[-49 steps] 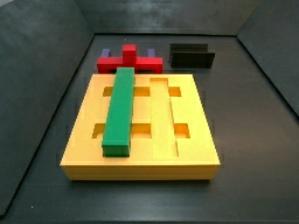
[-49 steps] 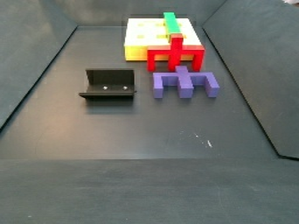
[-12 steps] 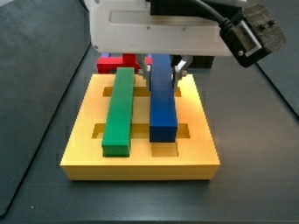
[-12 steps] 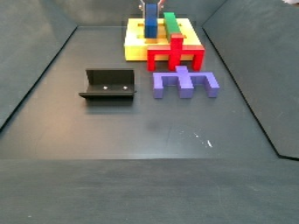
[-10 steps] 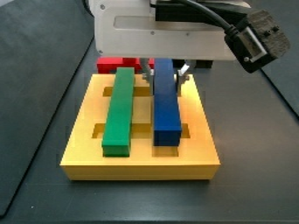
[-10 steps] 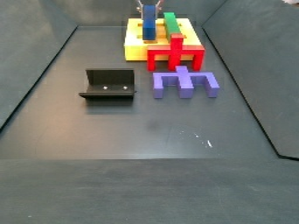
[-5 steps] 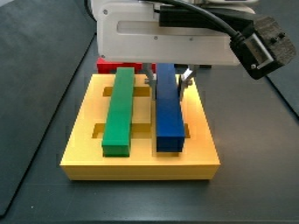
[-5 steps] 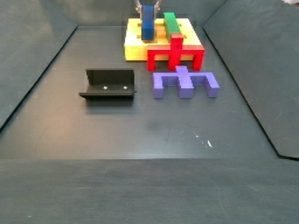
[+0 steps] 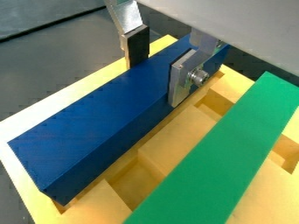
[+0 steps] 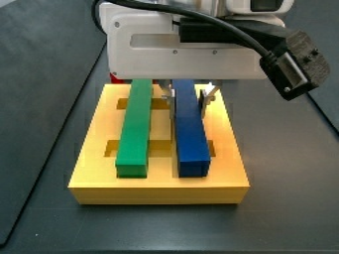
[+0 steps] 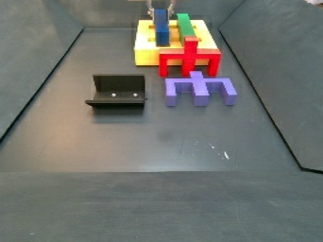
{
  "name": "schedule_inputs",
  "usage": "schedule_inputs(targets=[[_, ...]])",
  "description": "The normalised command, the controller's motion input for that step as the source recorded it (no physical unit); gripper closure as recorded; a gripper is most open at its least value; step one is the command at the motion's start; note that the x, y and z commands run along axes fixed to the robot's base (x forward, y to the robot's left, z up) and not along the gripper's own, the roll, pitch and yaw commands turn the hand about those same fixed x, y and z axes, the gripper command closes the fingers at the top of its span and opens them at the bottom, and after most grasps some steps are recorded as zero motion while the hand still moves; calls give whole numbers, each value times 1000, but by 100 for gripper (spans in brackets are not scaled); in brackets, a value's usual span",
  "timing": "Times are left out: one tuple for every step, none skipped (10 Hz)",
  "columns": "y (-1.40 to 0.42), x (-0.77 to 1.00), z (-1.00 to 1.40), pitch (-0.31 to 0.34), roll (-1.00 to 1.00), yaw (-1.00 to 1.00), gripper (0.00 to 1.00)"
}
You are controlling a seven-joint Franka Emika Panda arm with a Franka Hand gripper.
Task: Pick up the blue object. Move up. Move to above the board. Insert the blue object.
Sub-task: Insert the blue object.
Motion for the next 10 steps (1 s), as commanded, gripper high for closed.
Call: schedule_inputs(targets=[[0,26,-146,0,174,0,100],[0,0,-146,0,140,0,100],[0,20,-180,0,87,-43,100],[0,0,-243,0,83,-91,100],[0,0,-283,0,74,-83,100],[0,0,-243,0,39,-100,100],[-17,-34,-306,0,71,-157,100],[0,-40,-277,0,66,-191,100],[0,-26,-240,0,49,-180,100],[0,-69,-226,0,37,-140,100]])
